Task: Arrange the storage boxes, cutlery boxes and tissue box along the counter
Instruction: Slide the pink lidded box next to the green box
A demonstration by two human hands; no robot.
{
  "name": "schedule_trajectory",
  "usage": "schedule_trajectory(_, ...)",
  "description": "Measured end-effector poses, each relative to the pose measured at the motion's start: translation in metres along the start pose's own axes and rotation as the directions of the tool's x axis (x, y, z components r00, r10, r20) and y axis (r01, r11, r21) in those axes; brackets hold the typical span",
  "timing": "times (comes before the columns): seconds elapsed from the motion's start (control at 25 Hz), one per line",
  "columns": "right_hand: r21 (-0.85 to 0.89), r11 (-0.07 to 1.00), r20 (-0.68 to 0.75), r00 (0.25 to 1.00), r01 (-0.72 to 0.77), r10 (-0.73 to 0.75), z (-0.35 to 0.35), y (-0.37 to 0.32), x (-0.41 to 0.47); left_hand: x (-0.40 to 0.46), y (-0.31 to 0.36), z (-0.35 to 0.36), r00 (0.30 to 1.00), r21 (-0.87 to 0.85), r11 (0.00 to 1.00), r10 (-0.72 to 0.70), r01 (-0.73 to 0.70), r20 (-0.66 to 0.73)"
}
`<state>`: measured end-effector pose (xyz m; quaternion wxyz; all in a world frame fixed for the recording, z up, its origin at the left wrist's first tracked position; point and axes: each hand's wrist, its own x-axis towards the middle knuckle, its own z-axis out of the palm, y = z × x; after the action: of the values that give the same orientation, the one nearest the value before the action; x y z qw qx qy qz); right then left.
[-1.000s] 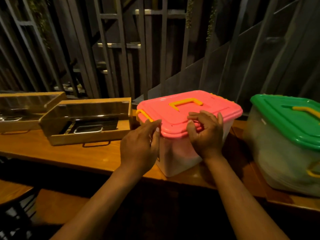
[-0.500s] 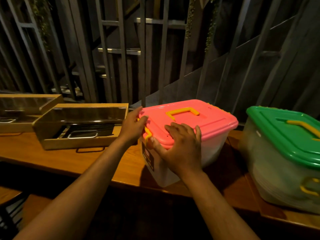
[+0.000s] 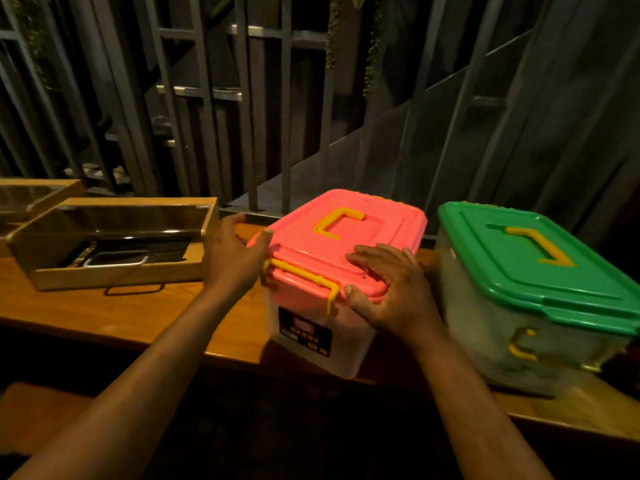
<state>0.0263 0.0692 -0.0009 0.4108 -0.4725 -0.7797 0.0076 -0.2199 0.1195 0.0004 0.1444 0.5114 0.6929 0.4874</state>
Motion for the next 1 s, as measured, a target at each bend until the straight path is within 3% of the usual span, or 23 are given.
schedule_trajectory(0.12, -0.045, 0.999, -0.021, 1.0, -0.015, 0.014, -0.023, 0.019, -0.014, -0.013, 0.026, 0.015, 0.966, -0.183, 0.973, -0.092, 0.138, 0.242)
schedule_trajectory(0.2, -0.053, 0.997, -0.042, 0.998, -0.052, 0.05, -0.038, 0.025, -0.022, -0.029, 0.037, 0.022, 0.955, -0.241, 0.953, -0.117, 0.185, 0.272)
schedule_trajectory(0.48, -0.303, 0.924, -0.037, 0.972, -0.233, 0.233, -0.065, 0.033, -0.034, -0.064, 0.066, 0.056, 0.975, -0.258, 0.956, -0.089, 0.141, 0.201)
schedule_trajectory(0.64, -0.467, 0.853, -0.055, 0.97, -0.233, 0.235, -0.064, 0.032, -0.035, -0.07, 0.072, 0.066, 0.984, -0.241, 0.958, -0.13, 0.156, 0.118)
schedule_trajectory(1.0, -0.448, 0.866, -0.127, 0.975, -0.222, 0.184, -0.055, 0.042, -0.035, -0.074, 0.08, 0.066, 0.99, -0.183, 0.973, -0.129, 0.137, 0.057)
